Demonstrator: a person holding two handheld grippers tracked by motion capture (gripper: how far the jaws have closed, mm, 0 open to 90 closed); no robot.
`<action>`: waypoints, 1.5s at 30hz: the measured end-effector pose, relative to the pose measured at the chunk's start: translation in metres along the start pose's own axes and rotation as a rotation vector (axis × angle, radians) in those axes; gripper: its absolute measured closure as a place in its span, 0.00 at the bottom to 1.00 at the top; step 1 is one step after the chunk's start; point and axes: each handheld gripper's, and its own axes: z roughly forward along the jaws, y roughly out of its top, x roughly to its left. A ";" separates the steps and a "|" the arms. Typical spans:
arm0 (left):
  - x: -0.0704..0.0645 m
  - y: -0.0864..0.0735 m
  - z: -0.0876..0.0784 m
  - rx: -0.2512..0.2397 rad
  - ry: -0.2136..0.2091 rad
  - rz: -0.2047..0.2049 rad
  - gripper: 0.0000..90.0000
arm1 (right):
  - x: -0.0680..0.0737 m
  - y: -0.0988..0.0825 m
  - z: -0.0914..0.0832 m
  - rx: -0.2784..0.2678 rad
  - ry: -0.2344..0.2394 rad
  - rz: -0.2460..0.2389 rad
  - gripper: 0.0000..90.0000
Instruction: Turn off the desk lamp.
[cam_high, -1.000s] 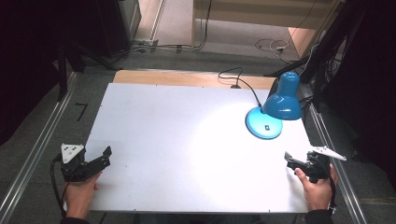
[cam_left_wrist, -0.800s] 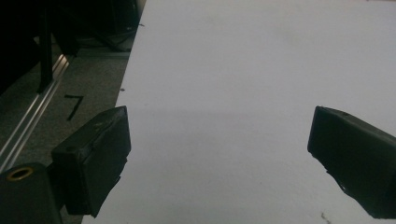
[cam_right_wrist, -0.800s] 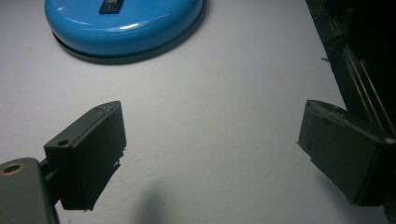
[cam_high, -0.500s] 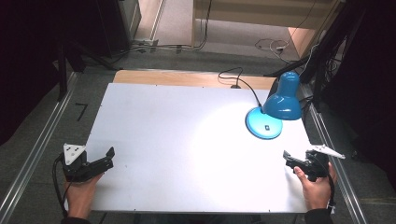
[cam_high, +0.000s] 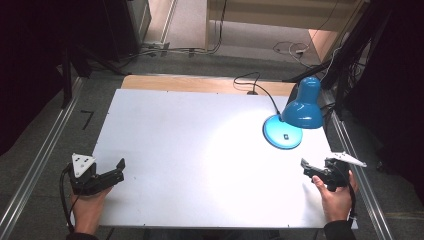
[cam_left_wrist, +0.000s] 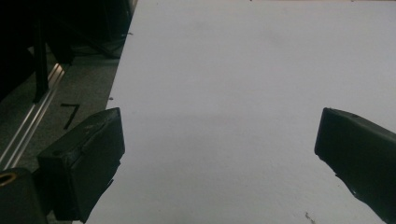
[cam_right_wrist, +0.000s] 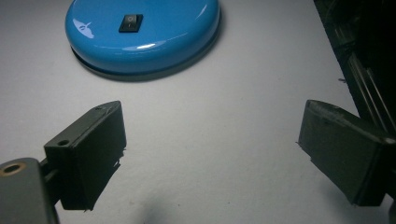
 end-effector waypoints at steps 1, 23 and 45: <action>0.000 0.000 0.000 0.001 -0.001 0.002 0.02 | 0.000 0.000 0.001 -0.001 0.001 -0.003 0.07; 0.002 -0.002 0.000 0.003 -0.001 -0.016 0.02 | 0.008 0.012 0.012 -0.004 0.005 -0.018 0.07; 0.002 -0.002 0.003 0.011 -0.003 -0.015 0.02 | 0.027 0.024 0.028 -0.011 0.033 -0.050 0.14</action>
